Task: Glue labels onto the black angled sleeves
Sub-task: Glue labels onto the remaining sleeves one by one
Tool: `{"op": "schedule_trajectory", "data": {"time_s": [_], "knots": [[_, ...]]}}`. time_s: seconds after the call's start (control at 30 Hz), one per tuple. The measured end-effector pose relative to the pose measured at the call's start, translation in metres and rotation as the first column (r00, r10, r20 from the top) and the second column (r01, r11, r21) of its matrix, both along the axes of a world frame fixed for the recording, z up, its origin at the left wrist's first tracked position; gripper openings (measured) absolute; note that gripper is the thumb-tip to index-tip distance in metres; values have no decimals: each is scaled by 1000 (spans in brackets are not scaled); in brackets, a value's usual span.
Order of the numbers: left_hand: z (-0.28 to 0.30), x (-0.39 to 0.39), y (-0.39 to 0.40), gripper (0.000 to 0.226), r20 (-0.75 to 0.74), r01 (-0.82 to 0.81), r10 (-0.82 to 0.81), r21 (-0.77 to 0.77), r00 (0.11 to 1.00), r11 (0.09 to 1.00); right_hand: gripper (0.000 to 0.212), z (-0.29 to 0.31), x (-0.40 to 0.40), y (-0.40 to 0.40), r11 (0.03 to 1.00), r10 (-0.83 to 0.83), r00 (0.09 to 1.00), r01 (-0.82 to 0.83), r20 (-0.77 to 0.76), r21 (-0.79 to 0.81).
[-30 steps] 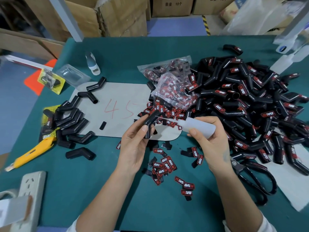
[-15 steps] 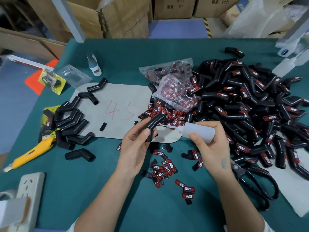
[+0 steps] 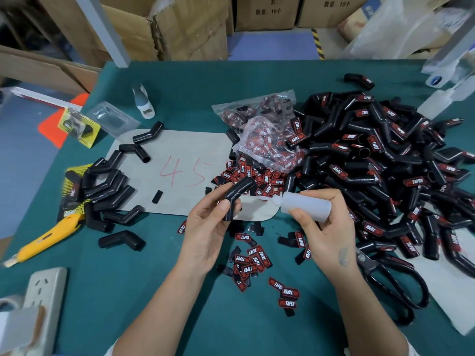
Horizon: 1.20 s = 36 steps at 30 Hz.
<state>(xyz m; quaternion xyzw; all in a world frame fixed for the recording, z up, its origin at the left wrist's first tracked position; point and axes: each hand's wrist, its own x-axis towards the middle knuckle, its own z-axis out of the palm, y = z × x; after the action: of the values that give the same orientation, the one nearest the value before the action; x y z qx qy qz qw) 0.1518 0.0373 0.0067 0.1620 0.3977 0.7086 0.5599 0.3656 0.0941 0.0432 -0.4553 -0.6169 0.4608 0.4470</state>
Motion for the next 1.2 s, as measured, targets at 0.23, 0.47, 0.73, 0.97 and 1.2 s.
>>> {"op": "schedule_trajectory", "data": {"time_s": [0.23,0.47,0.73,0.97,1.2], "knots": [[0,0,0,32,-14,3,-3,8,1000,1000,26,2,0,-2,999,1,1000,-2,20,35],[0,0,0,31,-27,7,-7,10,1000,1000,27,3,-1,-1,999,-8,999,6,41,54],[1,0,0,31,-27,13,-12,11,1000,1000,26,6,-1,-3,998,-2,999,-1,52,69],[2,1,1,31,-27,9,-9,9,1000,1000,26,7,-1,-3,998,-2,999,-1,49,68],[0,1,1,32,-20,12,-12,11,1000,1000,26,9,-1,-4,998,-7,999,4,43,68]]}}
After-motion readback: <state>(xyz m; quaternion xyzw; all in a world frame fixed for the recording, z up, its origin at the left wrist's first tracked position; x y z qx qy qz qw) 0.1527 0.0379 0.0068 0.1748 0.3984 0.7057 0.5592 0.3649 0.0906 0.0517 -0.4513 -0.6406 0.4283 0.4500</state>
